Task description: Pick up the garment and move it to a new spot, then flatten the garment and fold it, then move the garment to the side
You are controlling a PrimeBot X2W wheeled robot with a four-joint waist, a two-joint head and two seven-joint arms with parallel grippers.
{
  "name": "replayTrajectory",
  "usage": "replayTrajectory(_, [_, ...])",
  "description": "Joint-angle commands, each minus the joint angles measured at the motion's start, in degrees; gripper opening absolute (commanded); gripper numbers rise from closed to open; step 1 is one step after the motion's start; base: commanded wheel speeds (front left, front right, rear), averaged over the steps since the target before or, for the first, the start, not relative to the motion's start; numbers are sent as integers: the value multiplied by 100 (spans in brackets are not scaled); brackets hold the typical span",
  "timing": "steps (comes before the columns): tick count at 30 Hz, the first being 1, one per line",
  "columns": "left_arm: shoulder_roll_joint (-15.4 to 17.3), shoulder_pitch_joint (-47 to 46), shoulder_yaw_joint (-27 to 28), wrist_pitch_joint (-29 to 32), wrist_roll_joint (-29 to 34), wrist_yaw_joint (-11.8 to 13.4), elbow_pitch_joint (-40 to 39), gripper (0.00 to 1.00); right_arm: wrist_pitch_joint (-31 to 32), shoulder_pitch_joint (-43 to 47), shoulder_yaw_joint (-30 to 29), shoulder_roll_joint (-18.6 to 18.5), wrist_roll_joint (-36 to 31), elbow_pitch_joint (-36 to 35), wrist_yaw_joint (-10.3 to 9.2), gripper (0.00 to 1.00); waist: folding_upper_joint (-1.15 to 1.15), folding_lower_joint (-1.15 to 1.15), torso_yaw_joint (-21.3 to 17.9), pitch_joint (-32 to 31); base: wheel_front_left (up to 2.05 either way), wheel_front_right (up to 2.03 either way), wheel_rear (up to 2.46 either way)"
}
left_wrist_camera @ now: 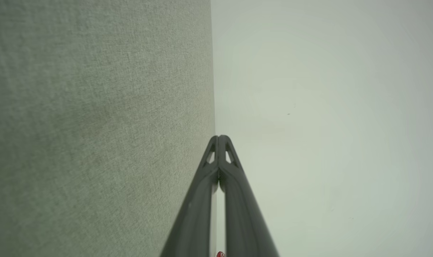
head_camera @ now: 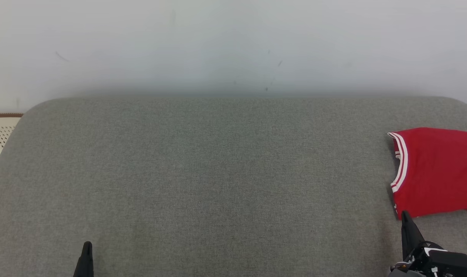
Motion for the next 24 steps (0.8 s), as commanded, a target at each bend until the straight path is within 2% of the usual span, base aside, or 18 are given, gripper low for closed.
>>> replayTrajectory(1, [10,-69,20,24,-125,-37,11,0,30,-18,-22,21,133,-27,2,0,0,0,6,1,0,0,0])
replayTrajectory(5, [11,-79,35,71,-292,-55,18,0,69,-21,-58,35,276,-35,2,0,0,0,21,4,0,0,0])
replayTrajectory(24, [11,-76,32,65,-251,-55,16,0,79,-21,-65,40,239,-34,2,0,0,0,22,4,0,0,0])
